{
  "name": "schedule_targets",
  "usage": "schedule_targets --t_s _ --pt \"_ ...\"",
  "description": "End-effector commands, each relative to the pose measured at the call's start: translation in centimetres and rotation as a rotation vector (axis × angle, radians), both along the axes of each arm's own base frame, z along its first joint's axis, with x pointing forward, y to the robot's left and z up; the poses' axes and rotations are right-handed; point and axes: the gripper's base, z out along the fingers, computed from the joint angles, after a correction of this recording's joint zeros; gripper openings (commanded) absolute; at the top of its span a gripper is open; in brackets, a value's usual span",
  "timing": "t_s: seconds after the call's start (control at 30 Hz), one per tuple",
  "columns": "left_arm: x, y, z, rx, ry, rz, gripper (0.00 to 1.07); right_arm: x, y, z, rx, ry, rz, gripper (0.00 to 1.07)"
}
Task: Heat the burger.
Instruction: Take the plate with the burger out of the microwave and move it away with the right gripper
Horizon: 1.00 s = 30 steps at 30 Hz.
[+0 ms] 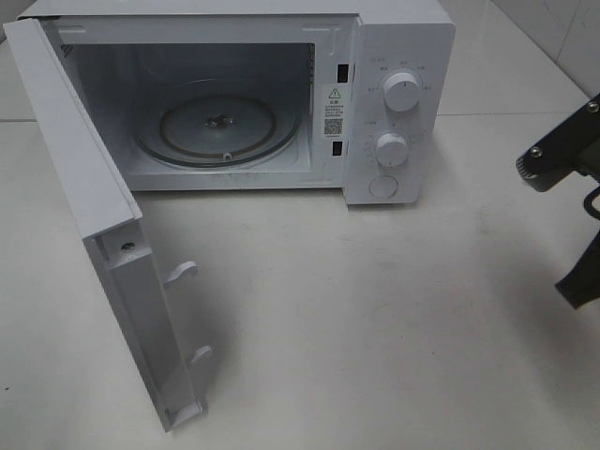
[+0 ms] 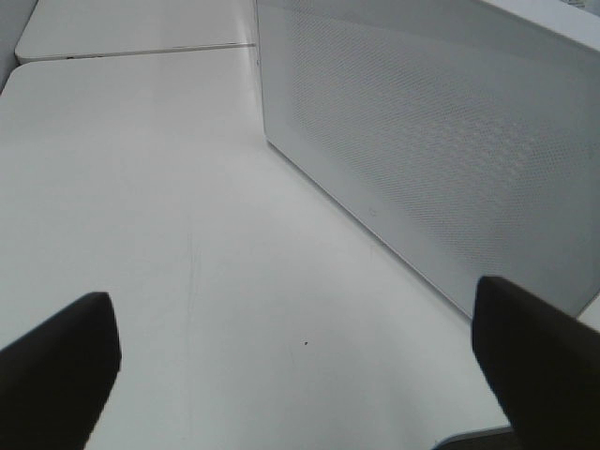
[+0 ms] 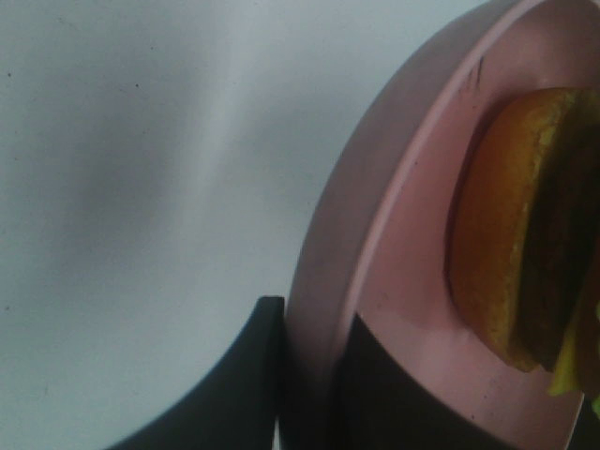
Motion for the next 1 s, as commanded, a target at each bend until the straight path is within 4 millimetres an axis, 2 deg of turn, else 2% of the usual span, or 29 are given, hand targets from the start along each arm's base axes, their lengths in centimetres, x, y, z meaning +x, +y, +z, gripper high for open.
schedule_targets --t_s 0.03,0.27,0.33,0.73,1.0 --pt "-0.3 0.0 0.0 0.000 -0.029 0.004 0.96 1.2 0.1 -0.2 -0.081 -0.042 -0.059 0.03" --pt "-0.3 0.0 0.0 0.000 -0.029 0.004 0.96 2.5 1.2 -1.9 -0.082 -0.044 -0.122 0.05" --pt "-0.3 0.0 0.0 0.000 -0.029 0.004 0.96 2.9 1.4 -2.9 -0.079 -0.046 -0.143 0.06" --pt "-0.3 0.0 0.0 0.000 -0.029 0.004 0.96 3.7 2.1 -6.9 -0.103 -0.045 -0.255 0.10" --pt "-0.3 0.0 0.0 0.000 -0.029 0.004 0.96 4.2 2.3 -9.2 -0.112 -0.019 -0.254 0.12"
